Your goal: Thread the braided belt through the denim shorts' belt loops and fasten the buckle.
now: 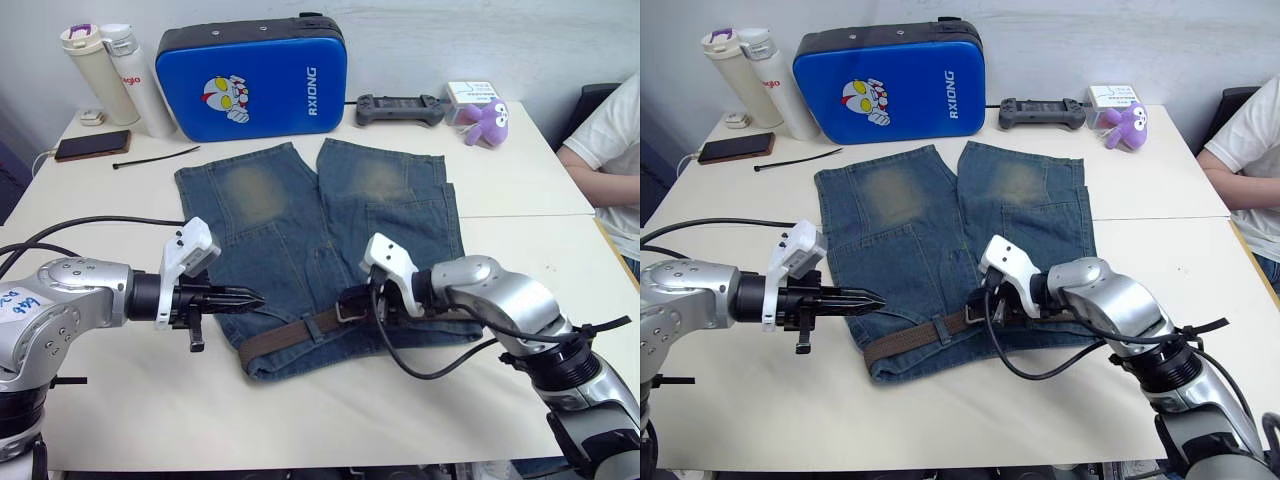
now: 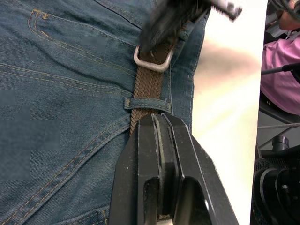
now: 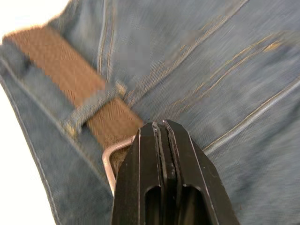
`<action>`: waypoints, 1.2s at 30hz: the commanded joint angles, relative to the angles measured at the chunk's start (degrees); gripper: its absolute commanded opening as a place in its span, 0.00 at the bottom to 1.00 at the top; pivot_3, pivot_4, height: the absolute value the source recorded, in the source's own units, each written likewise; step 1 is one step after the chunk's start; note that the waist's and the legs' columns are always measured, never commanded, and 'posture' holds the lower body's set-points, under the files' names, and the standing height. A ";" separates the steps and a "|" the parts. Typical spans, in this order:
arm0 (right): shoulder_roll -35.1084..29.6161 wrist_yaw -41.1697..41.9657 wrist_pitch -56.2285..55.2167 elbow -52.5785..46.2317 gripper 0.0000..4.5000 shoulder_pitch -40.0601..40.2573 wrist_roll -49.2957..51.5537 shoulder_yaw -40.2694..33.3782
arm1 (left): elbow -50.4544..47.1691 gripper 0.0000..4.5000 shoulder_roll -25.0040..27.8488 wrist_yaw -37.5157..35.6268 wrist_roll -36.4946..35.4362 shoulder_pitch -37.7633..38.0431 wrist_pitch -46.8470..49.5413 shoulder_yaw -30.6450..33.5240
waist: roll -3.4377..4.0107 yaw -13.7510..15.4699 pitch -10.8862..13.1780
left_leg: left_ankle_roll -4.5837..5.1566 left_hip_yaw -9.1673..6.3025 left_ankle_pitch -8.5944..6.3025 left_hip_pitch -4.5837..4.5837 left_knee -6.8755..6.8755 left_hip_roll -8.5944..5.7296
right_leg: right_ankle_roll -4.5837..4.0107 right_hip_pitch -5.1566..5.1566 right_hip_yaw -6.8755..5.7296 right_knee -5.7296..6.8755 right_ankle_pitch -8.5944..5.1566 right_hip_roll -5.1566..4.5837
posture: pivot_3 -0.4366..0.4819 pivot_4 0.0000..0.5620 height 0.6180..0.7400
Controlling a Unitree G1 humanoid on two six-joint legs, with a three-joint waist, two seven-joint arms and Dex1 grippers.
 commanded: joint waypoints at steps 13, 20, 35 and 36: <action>-4.66 1.60 -15.90 1.68 0.01 0.39 -29.50 21.56 | 1.45 0.00 2.16 -0.52 1.59 -2.69 -3.05 -3.75 | -0.22 0.46 -0.18 | -0.04 0.00 0.02 0.31 -0.20 -0.08 | -0.02 0.23 0.01 -0.11 -0.01 -0.07 | 0.48 0.27 1.00; -1.96 2.39 -10.95 -1.62 0.01 -0.62 -23.34 7.31 | 3.30 0.00 1.98 -1.17 2.58 -4.07 -4.98 -6.10 | -0.24 0.61 -0.18 | -0.01 -0.07 0.01 0.16 -0.19 -0.15 | -0.02 0.18 -0.01 -0.19 -0.01 -0.14 | 0.48 0.27 1.00; -0.05 6.57 5.32 -7.54 0.01 2.81 -7.24 -1.30 | 5.11 0.00 1.80 -1.90 3.65 -5.42 -7.21 -8.60 | -0.13 -0.46 -0.09 | -0.09 -0.04 0.05 0.09 -0.38 -0.07 | -0.11 -0.01 0.01 -0.15 -0.06 -0.06 | 0.48 0.27 1.00; 0.51 6.29 5.32 -7.45 0.01 2.62 -7.13 -1.30 | 5.23 0.00 1.85 -1.89 3.71 -5.47 -7.22 -8.52 | -0.13 -0.58 -0.09 | -0.09 -0.05 0.05 0.09 -0.39 -0.07 | -0.11 -0.01 0.01 -0.15 -0.06 -0.06 | 0.48 0.27 1.00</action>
